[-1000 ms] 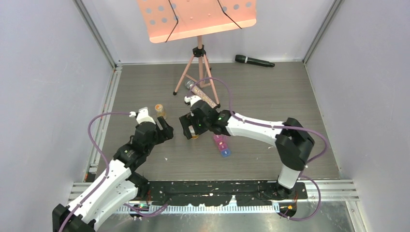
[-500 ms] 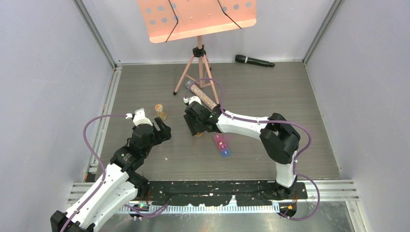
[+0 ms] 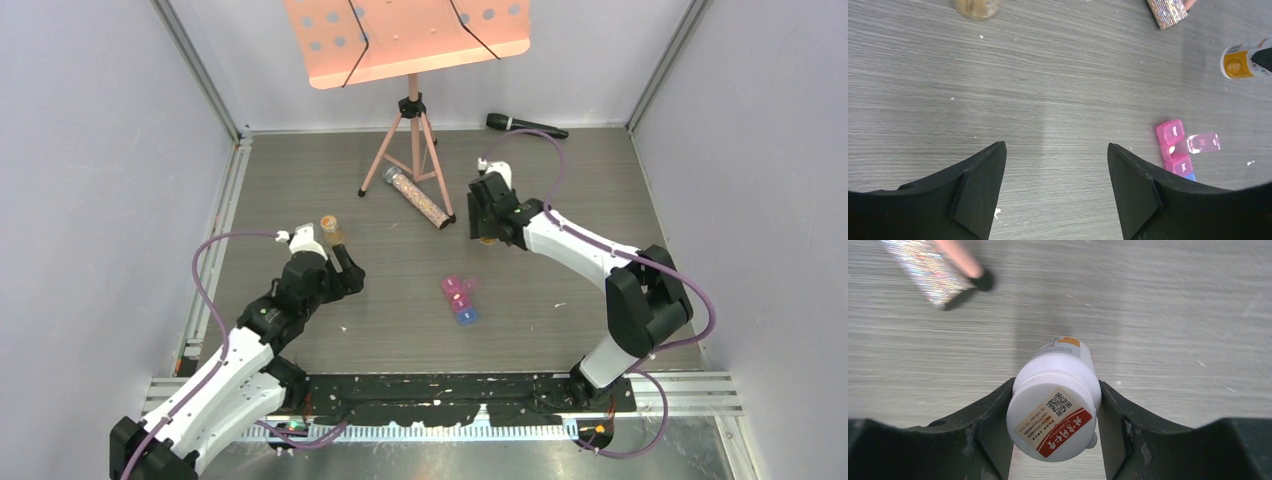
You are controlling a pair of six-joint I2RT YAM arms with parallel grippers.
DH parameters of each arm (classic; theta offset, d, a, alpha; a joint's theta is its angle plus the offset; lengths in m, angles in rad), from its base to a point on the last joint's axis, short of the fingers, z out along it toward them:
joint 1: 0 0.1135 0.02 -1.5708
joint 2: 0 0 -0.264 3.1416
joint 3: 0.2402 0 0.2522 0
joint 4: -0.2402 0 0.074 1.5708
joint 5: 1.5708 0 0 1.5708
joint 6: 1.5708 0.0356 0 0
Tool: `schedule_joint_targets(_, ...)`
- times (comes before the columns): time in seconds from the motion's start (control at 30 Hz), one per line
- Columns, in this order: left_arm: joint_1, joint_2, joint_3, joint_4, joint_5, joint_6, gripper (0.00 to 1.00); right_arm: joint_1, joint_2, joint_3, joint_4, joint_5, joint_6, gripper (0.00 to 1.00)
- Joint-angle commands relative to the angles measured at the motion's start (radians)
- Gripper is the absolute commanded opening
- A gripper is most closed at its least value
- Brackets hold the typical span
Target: Sort the pills into containers
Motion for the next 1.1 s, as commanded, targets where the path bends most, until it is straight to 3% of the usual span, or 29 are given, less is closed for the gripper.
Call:
schedule_joint_targets(0.0, 0.005, 0.039, 0.022, 0.096, 0.119, 0.011, 0.77, -0.078, -0.033, -0.076, 0.043, -0.009, -0.009, 0.36)
schedule_joint_targets(0.1, 0.004, 0.065, 0.012, 0.131, 0.161, 0.014, 0.83, -0.138, -0.018, -0.100, 0.060, -0.028, -0.016, 0.37)
schedule_joint_targets(0.2, 0.004, 0.082, 0.011, 0.143, 0.185, 0.037, 0.99, -0.163, -0.002, -0.108, 0.067, -0.045, -0.007, 0.39)
schedule_joint_targets(0.27, 0.004, 0.084, 0.007, 0.145, 0.187, 0.051, 0.99, -0.168, 0.001, -0.112, 0.070, -0.049, 0.007, 0.42)
schedule_joint_targets(0.33, 0.004, 0.086, 0.004, 0.145, 0.186, 0.063, 0.99, -0.169, -0.002, -0.116, 0.071, -0.048, 0.015, 0.51)
schedule_joint_targets(0.47, 0.004, 0.098, 0.004, 0.145, 0.192, 0.072, 0.99, -0.170, -0.020, -0.120, 0.061, -0.048, 0.016, 0.79)
schedule_joint_targets(0.67, 0.004, 0.156, 0.009, 0.187, 0.275, 0.053, 0.99, -0.177, -0.068, -0.102, 0.008, -0.068, 0.024, 0.93)
schedule_joint_targets(0.9, 0.004, 0.248, -0.005, 0.314, 0.391, -0.042, 0.89, -0.196, -0.265, -0.181, -0.010, -0.108, 0.053, 0.96)
schedule_joint_targets(1.07, -0.001, 0.361, -0.019, 0.453, 0.465, -0.124, 0.84, -0.221, -0.412, -0.256, -0.058, -0.154, 0.104, 0.86)
